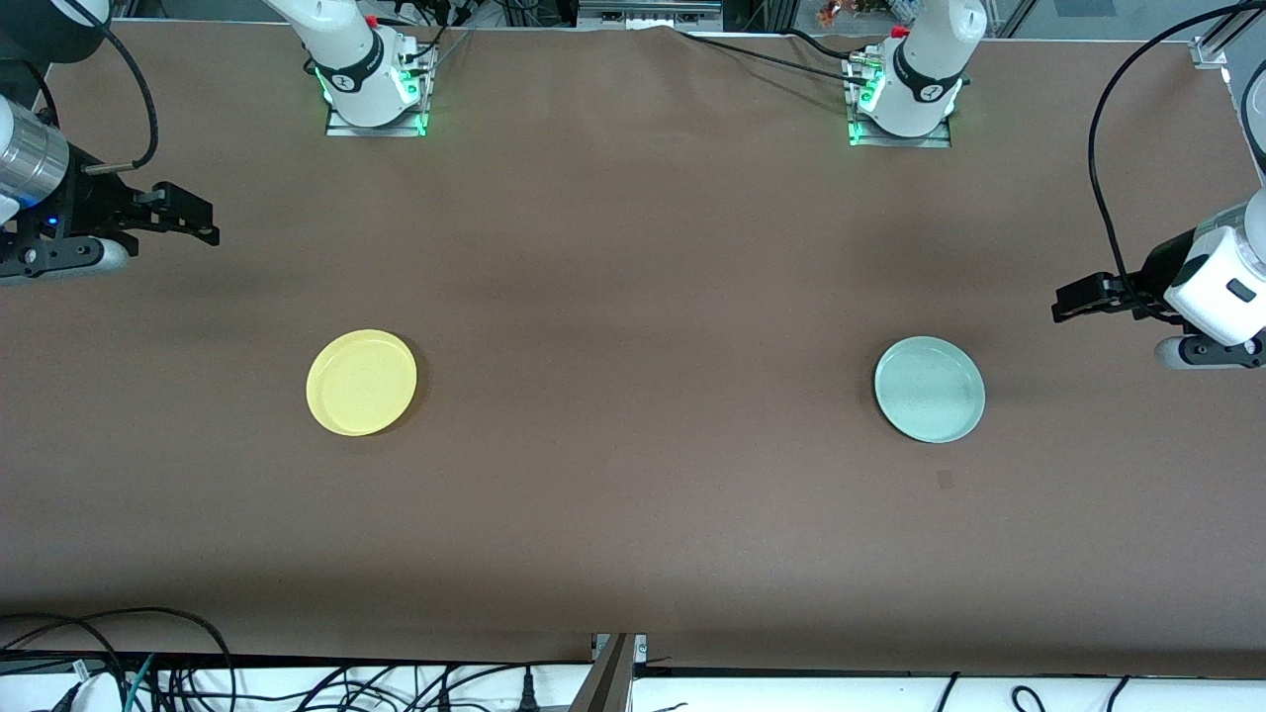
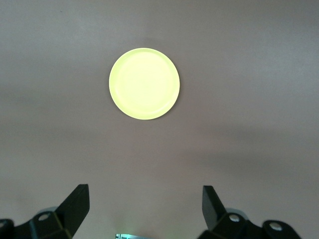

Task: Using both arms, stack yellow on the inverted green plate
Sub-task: 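Move the left gripper toward the rim of the green plate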

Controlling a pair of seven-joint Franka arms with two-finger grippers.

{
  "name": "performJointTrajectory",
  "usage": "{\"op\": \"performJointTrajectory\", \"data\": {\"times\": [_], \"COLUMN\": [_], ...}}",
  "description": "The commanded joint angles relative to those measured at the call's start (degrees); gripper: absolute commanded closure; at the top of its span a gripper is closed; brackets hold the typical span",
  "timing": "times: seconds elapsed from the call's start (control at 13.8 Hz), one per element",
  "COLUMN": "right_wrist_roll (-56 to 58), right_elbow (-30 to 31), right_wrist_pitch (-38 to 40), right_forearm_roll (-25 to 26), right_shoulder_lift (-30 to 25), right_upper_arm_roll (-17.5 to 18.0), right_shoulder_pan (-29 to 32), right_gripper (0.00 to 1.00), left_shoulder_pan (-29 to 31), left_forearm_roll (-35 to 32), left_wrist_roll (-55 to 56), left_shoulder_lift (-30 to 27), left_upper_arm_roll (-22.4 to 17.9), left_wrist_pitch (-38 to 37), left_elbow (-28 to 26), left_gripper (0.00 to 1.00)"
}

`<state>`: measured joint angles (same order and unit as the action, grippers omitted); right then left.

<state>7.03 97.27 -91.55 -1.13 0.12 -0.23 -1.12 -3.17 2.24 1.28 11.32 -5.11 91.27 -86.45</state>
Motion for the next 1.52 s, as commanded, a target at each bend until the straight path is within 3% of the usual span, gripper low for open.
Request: {"op": "performJointTrajectory", "data": {"times": [0.0, 0.65, 0.87, 1.16, 1.45], "right_wrist_roll": [0.44, 0.36, 0.18, 0.18, 0.00], "right_elbow": [-0.50, -0.93, -0.94, -1.46, -1.73], "right_wrist_pitch": [0.94, 0.85, 0.85, 0.59, 0.41], "right_forearm_roll": [-0.72, 0.16, 0.16, 0.60, 2.80], "right_shoulder_lift": [-0.30, -0.21, -0.21, -0.21, -0.12], "right_upper_arm_roll": [-0.03, -0.38, -0.38, -0.56, -0.56], "right_shoulder_pan": [-0.03, 0.06, 0.06, 0.50, 0.50], "right_gripper": [0.00, 0.00, 0.00, 0.00, 0.00], "left_shoulder_pan": [-0.08, 1.58, 4.31, 7.30, 9.23], "left_forearm_roll": [0.75, 1.54, 1.98, 7.95, 12.51], "left_wrist_roll": [-0.05, -0.84, -9.16, -10.59, -18.75], "left_shoulder_lift": [-1.30, -0.43, 1.94, 3.88, 7.39], "left_upper_arm_roll": [-0.16, -0.16, -0.25, -0.60, -0.60], "left_wrist_pitch": [0.40, 0.48, 1.79, 10.92, 22.86], "left_elbow": [-1.26, -1.79, -2.40, -10.73, -18.47], "left_gripper": [0.00, 0.00, 0.00, 0.00, 0.00]}}
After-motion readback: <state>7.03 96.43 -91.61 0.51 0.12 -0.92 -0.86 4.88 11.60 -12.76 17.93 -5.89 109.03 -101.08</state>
